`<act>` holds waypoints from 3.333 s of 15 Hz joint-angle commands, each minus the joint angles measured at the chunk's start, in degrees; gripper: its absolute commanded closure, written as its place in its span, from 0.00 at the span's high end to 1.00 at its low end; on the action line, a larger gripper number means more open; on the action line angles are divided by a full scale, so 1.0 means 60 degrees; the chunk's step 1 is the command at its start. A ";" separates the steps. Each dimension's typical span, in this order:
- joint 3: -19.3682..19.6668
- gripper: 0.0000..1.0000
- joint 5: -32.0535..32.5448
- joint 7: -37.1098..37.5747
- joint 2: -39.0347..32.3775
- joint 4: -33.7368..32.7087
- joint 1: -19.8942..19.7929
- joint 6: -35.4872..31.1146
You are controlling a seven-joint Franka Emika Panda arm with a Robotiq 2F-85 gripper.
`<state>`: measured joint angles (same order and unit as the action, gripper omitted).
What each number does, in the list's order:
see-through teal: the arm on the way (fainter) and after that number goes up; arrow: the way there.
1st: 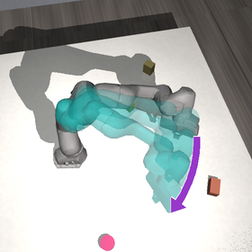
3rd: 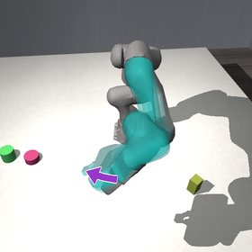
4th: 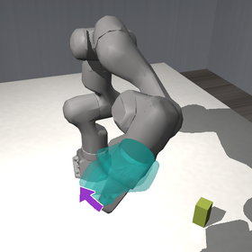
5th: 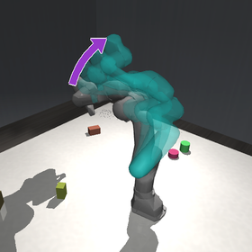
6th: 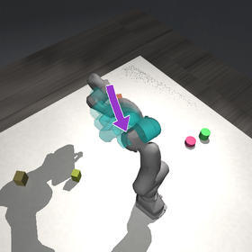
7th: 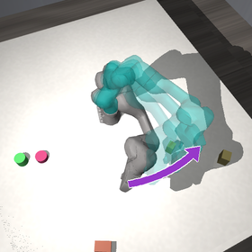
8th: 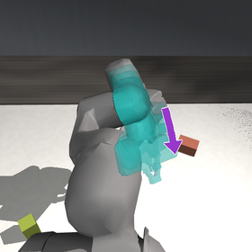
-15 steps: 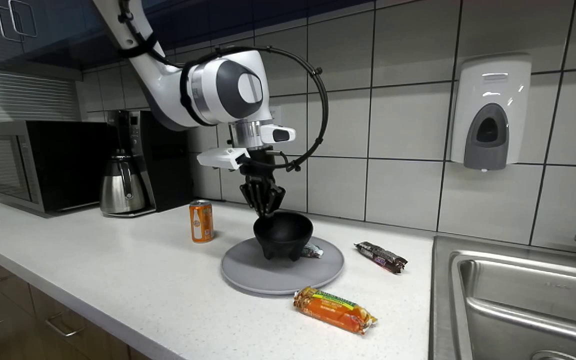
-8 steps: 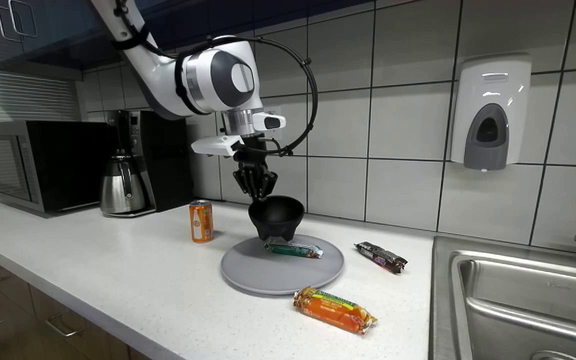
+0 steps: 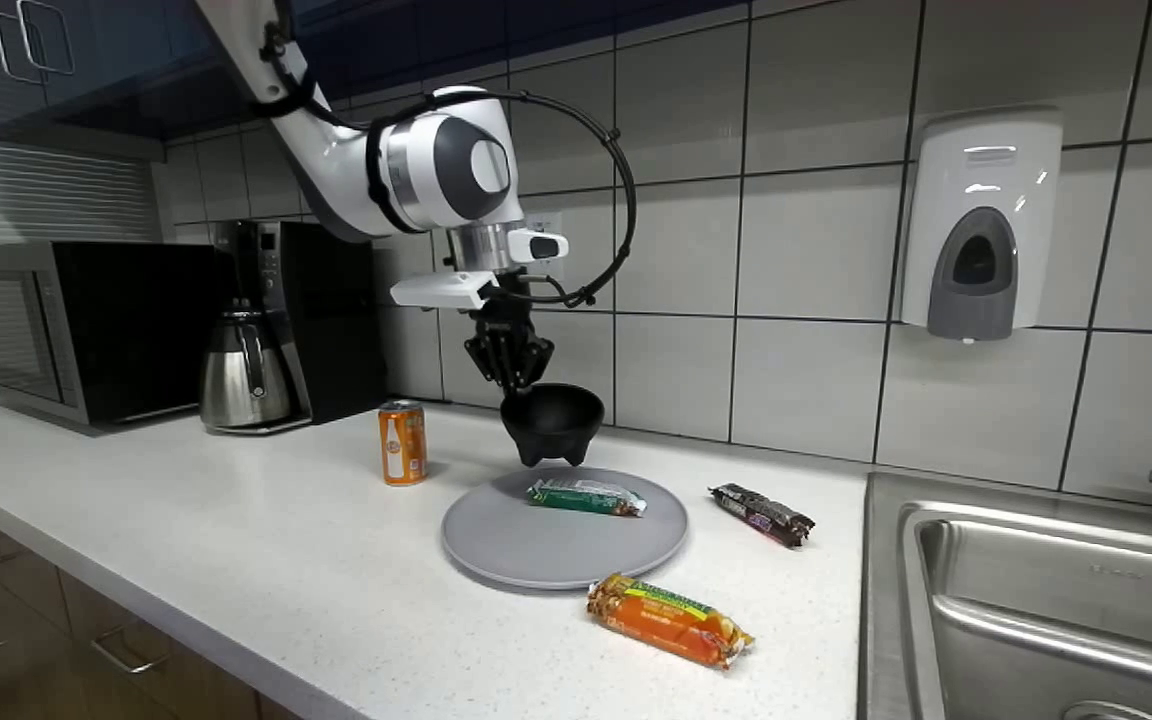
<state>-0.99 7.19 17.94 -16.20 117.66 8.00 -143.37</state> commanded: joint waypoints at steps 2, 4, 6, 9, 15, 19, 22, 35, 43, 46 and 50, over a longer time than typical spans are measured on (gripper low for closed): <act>-0.0185 0.02 0.0062 -0.0515 -0.0746 -0.1344 0.0251 0.0804; -0.0266 0.02 0.0037 -0.0707 -0.1045 -0.1813 0.0354 0.1000; -0.0357 0.02 -0.0022 -0.0960 -0.1314 -0.2252 0.0414 0.1216; -0.0476 0.02 -0.0090 -0.1307 -0.1711 -0.2788 0.0471 0.1483; -0.0630 0.02 -0.0165 -0.1789 -0.2355 -0.3447 0.0508 0.1738; -0.0675 0.02 -0.0161 -0.2109 -0.2722 -0.3729 0.0497 0.1740; -0.0692 0.02 -0.0158 -0.2285 -0.2940 -0.3917 0.0500 0.1782; -0.0633 0.78 -0.0090 -0.2485 -0.3335 -0.4390 0.0540 0.1936; -0.0549 1.00 -0.0150 -0.2333 -0.2839 -0.4041 0.0444 0.1698; -0.0411 1.00 -0.0109 -0.2160 -0.2531 -0.3771 0.0438 0.1643; -0.0142 1.00 -0.0019 -0.1688 -0.2064 -0.3360 0.0506 0.1676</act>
<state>-2.71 6.97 5.10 -32.73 93.61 10.95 -134.06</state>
